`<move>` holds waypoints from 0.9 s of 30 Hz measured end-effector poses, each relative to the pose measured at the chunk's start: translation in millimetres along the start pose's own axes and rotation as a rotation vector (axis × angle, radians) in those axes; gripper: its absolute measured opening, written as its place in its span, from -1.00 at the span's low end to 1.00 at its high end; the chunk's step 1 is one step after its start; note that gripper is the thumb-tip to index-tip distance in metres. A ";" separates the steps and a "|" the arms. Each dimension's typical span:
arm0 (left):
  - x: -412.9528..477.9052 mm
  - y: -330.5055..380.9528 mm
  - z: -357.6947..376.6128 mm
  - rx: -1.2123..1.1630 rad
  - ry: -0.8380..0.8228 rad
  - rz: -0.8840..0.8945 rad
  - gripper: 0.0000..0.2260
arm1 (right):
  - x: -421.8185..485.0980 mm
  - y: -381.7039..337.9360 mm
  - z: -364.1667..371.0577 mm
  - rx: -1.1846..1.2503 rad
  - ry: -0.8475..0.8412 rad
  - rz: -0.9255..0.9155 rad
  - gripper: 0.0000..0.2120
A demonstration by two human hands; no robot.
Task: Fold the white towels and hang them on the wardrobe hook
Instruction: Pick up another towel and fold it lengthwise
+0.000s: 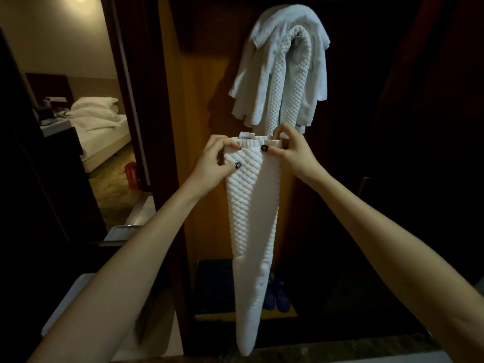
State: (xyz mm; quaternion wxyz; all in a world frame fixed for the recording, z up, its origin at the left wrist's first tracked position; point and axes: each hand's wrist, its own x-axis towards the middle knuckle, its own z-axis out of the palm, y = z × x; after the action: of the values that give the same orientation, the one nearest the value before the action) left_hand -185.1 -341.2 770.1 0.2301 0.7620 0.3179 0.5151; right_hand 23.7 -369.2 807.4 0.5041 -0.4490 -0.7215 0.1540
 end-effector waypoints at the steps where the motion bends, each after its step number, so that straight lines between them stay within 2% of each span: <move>1: -1.2 0.4 1.8 -0.034 0.004 -0.010 -0.72 | 1.9 0.4 -2.1 0.033 0.003 0.002 -0.80; 5: -6.1 9.2 13.4 -0.258 0.027 -0.079 -0.66 | 3.5 0.3 -7.8 0.140 0.049 -0.022 -0.87; 9: -7.3 10.5 29.6 -0.153 -0.201 -0.035 -0.53 | -2.9 9.4 -22.2 0.239 0.151 0.054 -0.69; 12: -3.5 17.8 40.0 -0.240 -0.323 -0.078 -0.57 | -4.2 15.4 -34.9 0.252 0.138 0.090 -0.67; 14: 4.8 26.5 46.7 -0.288 -0.277 -0.055 -0.61 | -0.1 12.9 -45.8 0.310 0.167 0.093 -0.68; 16: 17.5 38.0 52.4 -0.326 -0.198 -0.006 -0.61 | 5.0 4.6 -62.3 0.488 0.164 0.118 -0.61; 19: 38.5 54.7 55.9 -0.343 -0.108 0.051 -0.60 | -2.3 3.4 -83.0 0.661 0.038 0.178 -0.59; 23: 61.9 74.7 53.1 -0.375 -0.083 0.085 -0.61 | -49.9 38.2 -61.0 0.636 -0.085 0.327 -0.69; 27: 77.1 77.2 47.5 -0.365 -0.035 0.059 -0.63 | -71.4 57.1 -38.3 0.601 -0.110 0.382 -0.60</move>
State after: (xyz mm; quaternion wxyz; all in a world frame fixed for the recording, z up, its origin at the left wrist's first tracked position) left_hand -101.1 -340.1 854.4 0.3545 0.7255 0.1926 0.5575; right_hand 91.3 -404.0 743.8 0.5362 -0.3986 -0.5729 0.4746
